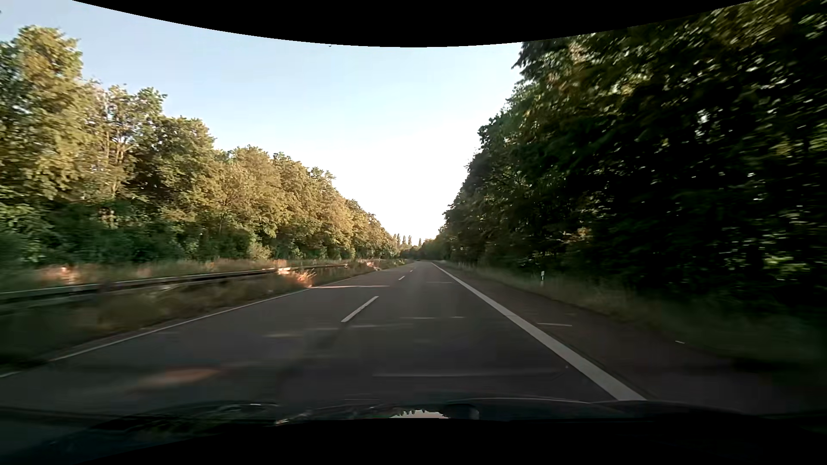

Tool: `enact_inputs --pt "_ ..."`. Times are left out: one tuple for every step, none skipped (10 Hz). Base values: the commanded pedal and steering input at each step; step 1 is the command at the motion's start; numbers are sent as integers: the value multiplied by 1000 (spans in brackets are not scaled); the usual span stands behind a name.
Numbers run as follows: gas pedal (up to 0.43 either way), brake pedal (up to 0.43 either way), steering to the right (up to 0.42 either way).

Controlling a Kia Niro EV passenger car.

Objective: Follow the waypoints while adhering to traffic rules and regulations

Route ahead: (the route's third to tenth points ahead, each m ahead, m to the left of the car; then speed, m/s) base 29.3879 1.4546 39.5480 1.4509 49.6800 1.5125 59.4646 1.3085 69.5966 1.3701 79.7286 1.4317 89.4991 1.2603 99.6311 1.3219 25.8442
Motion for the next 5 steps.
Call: enact_inputs --pt "169 0 2" --pt "169 0 2" --pt "169 0 1" --pt "177 0 2" --pt "177 0 2"
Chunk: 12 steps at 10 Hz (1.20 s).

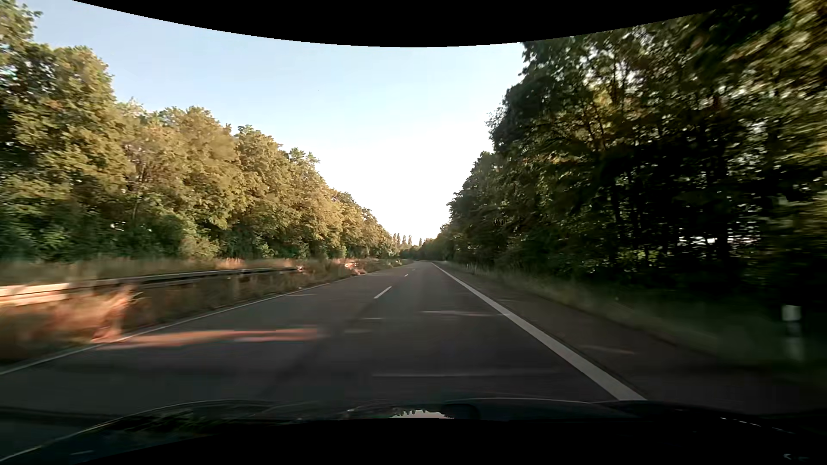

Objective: Follow the waypoints while adhering to traffic rules and regulations

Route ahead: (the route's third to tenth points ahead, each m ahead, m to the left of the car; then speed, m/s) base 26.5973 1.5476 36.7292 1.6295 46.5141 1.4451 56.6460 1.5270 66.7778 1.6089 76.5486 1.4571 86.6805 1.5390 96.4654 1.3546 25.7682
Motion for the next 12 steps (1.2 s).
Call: enact_inputs --pt "177 0 2" --pt "177 0 2" --pt "177 0 1" --pt "177 0 2" --pt "177 0 3" --pt "177 0 3" --pt "177 0 3" --pt "177 0 3" --pt "177 0 3" --pt "177 0 3" --pt "177 0 3" --pt "177 0 3"
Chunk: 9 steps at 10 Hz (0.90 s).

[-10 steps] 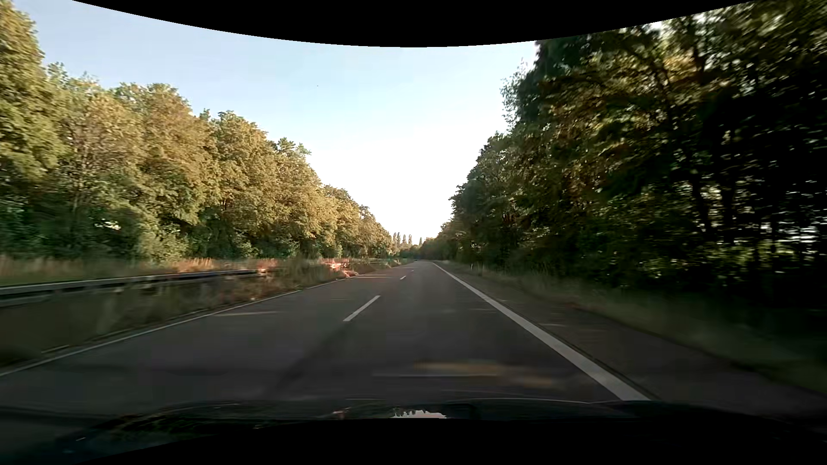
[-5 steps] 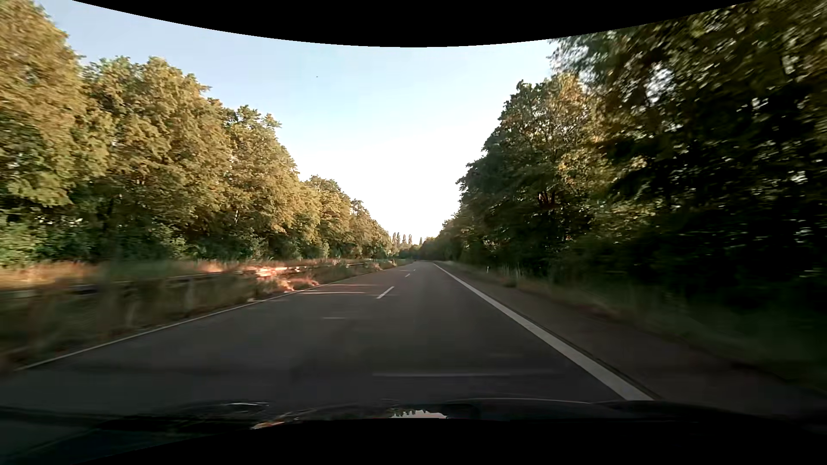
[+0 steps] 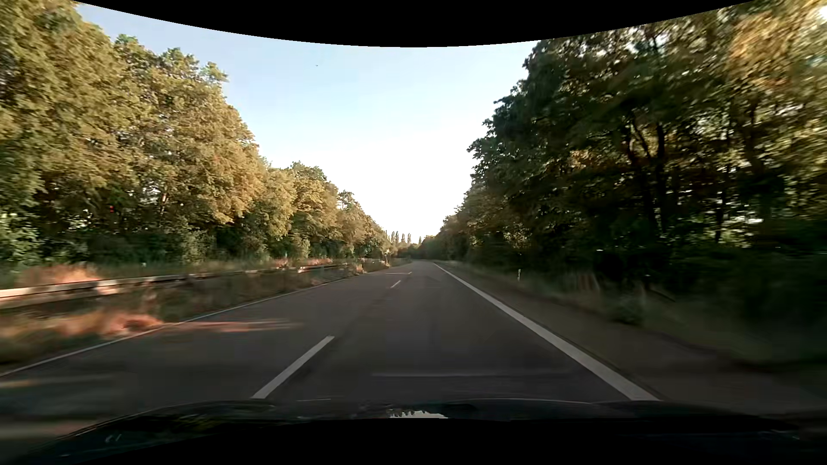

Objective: Follow the waypoints while adhering to traffic rules and regulations

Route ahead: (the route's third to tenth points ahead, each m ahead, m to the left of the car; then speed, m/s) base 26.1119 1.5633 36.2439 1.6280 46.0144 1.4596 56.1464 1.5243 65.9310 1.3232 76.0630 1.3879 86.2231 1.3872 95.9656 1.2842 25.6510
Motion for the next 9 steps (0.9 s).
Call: enact_inputs --pt "177 0 3" --pt "177 0 3" --pt "177 0 3" --pt "177 0 3" --pt "177 0 3" --pt "177 0 3" --pt "177 0 3" --pt "177 0 3" --pt "177 0 3"
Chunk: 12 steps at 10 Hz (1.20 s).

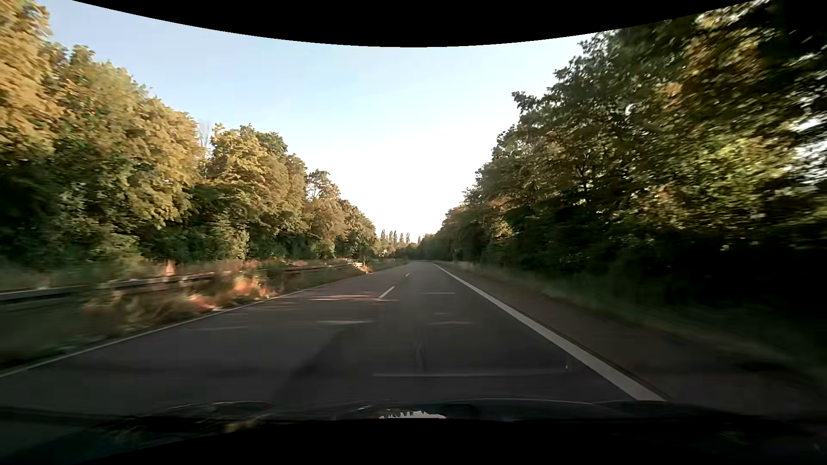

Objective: Follow the waypoints while adhering to traffic rules and regulations

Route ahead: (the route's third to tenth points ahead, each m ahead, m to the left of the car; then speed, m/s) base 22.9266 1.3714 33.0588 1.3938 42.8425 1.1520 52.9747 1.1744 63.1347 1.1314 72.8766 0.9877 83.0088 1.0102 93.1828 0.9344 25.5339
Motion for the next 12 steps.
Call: enact_inputs --pt "177 0 3" --pt "177 0 3" --pt "177 0 3" --pt "177 0 3" --pt "177 0 3" --pt "177 0 3" --pt "177 0 3" --pt "177 0 3" --pt "177 0 3" --pt "177 0 3" --pt "177 0 3" --pt "177 0 3"
